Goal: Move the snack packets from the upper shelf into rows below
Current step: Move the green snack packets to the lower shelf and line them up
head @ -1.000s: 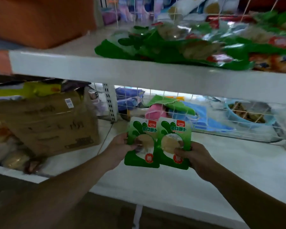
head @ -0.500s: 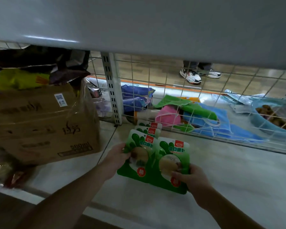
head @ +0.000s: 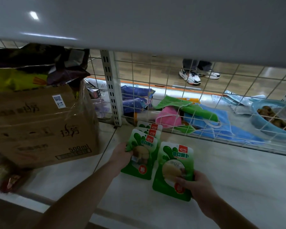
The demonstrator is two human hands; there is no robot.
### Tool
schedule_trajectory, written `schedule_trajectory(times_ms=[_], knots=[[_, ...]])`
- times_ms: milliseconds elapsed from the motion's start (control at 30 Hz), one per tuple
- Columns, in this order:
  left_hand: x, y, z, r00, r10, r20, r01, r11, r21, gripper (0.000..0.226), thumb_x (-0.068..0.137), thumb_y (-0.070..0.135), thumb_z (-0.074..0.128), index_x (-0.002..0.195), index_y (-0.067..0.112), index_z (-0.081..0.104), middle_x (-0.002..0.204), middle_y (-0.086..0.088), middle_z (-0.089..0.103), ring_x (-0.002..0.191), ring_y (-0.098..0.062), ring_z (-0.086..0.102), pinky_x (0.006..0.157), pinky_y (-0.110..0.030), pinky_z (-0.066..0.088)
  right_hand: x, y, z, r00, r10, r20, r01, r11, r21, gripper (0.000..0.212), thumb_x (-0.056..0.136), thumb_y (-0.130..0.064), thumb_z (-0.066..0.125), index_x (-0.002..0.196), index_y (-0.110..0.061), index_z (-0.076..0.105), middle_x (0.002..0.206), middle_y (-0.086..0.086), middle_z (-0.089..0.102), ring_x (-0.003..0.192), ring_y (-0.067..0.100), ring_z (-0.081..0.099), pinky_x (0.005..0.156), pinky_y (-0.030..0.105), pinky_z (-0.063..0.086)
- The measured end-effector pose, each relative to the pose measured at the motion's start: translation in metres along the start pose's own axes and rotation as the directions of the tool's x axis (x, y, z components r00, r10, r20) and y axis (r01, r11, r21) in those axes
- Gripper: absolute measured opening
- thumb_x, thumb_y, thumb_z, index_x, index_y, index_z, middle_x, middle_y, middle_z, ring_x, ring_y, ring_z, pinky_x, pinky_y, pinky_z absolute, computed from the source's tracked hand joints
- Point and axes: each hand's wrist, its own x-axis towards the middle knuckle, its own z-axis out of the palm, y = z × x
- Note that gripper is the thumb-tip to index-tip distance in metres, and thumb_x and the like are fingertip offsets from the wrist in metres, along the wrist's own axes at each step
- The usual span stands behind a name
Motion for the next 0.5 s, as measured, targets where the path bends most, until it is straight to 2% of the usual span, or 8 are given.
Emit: schedule_trajectory(times_ms=[67,100,267,367,500], knots=[[0.001,0.000,0.004,1.000,0.015,-0.018,-0.014,0.999,0.046,0.014,0.095,0.011,0.058,0.103,0.022,0.057,0.095,0.003,0.061,0.094,-0.018,0.057,0.073,-0.029,0.047,0.000,0.000,-0.001,1.000,-0.008,-0.013,0.008,1.000,0.002,0.033,0.077,0.005,0.074,0.109,-0.001,0.066,0.095,0.019,0.076,0.091,0.036,0.073,0.086,0.052,0.058],[0.001,-0.001,0.006,0.999,0.013,-0.029,-0.011,0.997,0.072,0.013,0.094,0.011,0.058,0.102,0.021,0.057,0.093,0.004,0.060,0.093,-0.018,0.057,0.072,-0.029,0.044,0.000,0.000,-0.001,1.000,-0.011,-0.018,0.011,1.000,0.006,0.033,0.077,0.006,0.075,0.108,-0.001,0.067,0.095,0.019,0.076,0.091,0.036,0.073,0.086,0.052,0.058],[0.005,-0.006,0.007,0.995,-0.002,-0.102,0.027,0.969,0.244,0.009,0.088,0.017,0.066,0.094,0.017,0.059,0.092,-0.003,0.061,0.096,-0.025,0.061,0.073,-0.028,0.042,0.002,-0.005,0.005,1.000,-0.022,-0.005,0.022,0.999,0.029,0.032,0.077,0.005,0.074,0.108,-0.003,0.067,0.096,0.017,0.076,0.093,0.034,0.072,0.080,0.045,0.059],[0.006,-0.007,0.006,0.994,0.022,-0.107,0.015,0.942,0.334,0.016,0.088,0.021,0.067,0.099,0.017,0.058,0.097,-0.003,0.060,0.098,-0.024,0.059,0.076,-0.029,0.043,0.004,-0.009,0.018,1.000,-0.021,0.017,0.020,0.999,0.029,0.031,0.079,0.004,0.074,0.108,-0.005,0.067,0.096,0.014,0.076,0.093,0.032,0.073,0.080,0.043,0.059],[0.012,-0.009,0.006,0.994,0.030,-0.104,0.010,0.932,0.363,0.020,0.089,0.018,0.066,0.107,0.015,0.058,0.110,-0.008,0.064,0.103,-0.024,0.059,0.079,-0.029,0.043,0.010,-0.012,0.044,1.000,-0.017,0.005,0.017,1.000,0.006,0.030,0.078,0.002,0.076,0.106,-0.008,0.068,0.096,0.012,0.076,0.093,0.030,0.072,0.085,0.045,0.059]])
